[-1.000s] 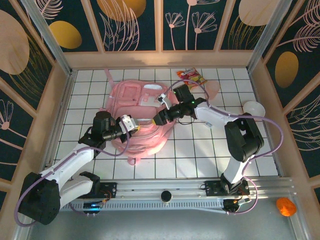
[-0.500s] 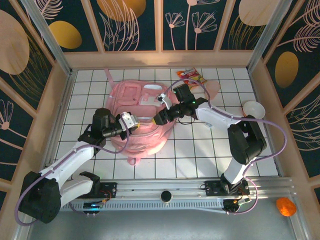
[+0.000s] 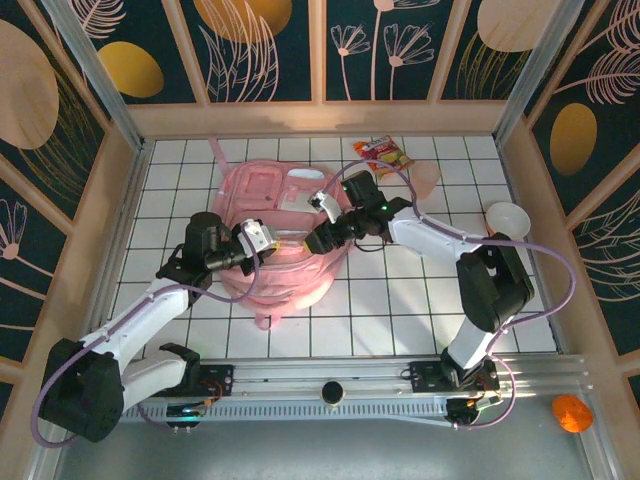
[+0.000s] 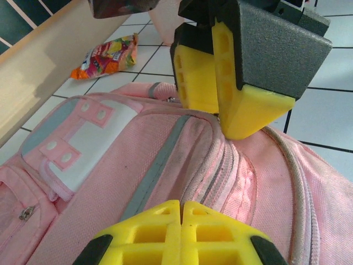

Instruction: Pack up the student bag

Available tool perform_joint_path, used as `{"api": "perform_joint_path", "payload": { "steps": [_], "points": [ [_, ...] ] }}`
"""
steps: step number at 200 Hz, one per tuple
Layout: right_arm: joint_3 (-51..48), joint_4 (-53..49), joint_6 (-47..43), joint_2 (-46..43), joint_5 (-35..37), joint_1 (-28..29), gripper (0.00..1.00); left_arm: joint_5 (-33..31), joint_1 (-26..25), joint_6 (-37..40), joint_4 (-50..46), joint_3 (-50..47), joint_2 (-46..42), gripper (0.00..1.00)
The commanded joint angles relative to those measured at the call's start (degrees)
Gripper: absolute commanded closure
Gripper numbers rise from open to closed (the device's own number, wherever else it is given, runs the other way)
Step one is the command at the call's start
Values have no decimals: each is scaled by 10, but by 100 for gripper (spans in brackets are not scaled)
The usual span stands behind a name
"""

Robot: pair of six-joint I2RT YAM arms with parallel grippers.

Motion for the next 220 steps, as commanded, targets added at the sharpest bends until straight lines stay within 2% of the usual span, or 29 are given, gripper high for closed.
{"api": "perform_joint_path", "payload": {
  "steps": [1,34,52,66,76,89,109,167,220],
  "points": [
    [4,-20,-6,-14,31,9,61,26,3,1,74,36,-6,100],
    [1,-11,13,-26,-2,6,77,26,3,1,78,37,-3,100],
    [-2,-1,31,-28,-30,4,79,26,3,1,80,37,-1,100],
    [-8,11,48,-30,-48,4,79,26,3,1,80,38,-1,100],
    [-16,21,58,-32,-49,7,75,27,3,-1,83,38,-1,100],
    [-28,29,63,-36,-30,10,66,32,3,-5,86,37,-1,100],
    [-50,51,68,-38,-6,10,63,39,3,-16,99,33,-1,100],
    [-74,96,108,-75,-5,9,96,15,3,-31,98,33,5,100],
    [-47,81,183,-68,-25,55,99,-3,-1,-39,92,38,14,100]
  ]
}}
